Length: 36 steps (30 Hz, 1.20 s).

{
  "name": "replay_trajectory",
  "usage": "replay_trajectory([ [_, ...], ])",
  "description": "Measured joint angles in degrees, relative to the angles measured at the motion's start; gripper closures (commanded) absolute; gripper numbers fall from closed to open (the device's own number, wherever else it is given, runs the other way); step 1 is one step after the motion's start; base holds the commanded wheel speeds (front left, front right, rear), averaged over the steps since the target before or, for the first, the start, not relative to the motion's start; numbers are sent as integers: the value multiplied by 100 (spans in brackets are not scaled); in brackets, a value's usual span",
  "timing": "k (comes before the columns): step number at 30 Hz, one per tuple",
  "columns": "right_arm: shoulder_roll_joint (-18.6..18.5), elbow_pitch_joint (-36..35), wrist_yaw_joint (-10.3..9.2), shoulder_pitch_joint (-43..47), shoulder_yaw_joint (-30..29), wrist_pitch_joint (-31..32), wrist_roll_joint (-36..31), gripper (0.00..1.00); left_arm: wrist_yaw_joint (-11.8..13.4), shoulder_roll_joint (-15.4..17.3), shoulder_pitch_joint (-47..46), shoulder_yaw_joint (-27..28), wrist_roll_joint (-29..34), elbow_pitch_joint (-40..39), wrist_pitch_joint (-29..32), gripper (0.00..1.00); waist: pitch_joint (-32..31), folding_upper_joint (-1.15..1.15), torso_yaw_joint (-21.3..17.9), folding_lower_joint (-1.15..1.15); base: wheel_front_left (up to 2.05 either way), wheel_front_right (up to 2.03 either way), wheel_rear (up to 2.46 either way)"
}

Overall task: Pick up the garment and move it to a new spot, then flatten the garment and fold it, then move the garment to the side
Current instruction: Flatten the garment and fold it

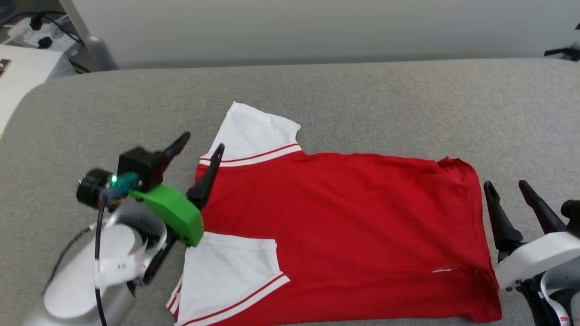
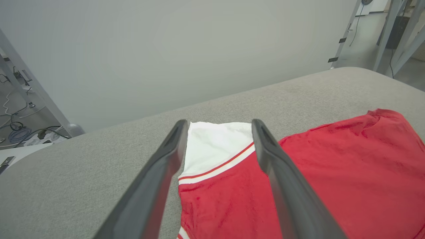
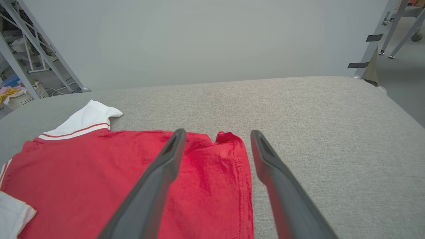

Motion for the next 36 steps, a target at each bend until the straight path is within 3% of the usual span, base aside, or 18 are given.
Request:
replay_trajectory([
  [4,66,-94,0,-157,131,-18,-10,0,-276,196,-930,-121,130,393,829,0,314,0,-168,0,0,0,0],
  [10,146,-209,0,-397,224,-78,-42,0,-767,210,-2162,-355,-4,1107,2114,0,801,0,-440,0,0,0,0],
  [17,263,-279,0,-681,501,-244,-62,0,-947,153,-3605,-657,-313,2239,3577,0,1495,0,-800,1,0,0,0],
  [24,298,-214,0,-857,627,-330,-60,0,-984,157,-4012,-871,-383,3030,3883,0,1937,0,-1054,1,0,0,0],
  [33,300,-49,0,-942,737,-439,-49,0,-990,204,-4349,-1038,-360,3764,3642,0,2223,0,-1286,0,0,0,0],
  [35,281,-20,0,-953,765,-446,-49,0,-979,157,-4348,-1039,-833,3747,3938,100,2237,0,-1304,0,0,0,0],
  [36,274,-12,0,-953,770,-446,-49,0,-979,166,-4353,-1044,-1022,3727,4084,100,2234,0,-1302,1,0,0,0],
])
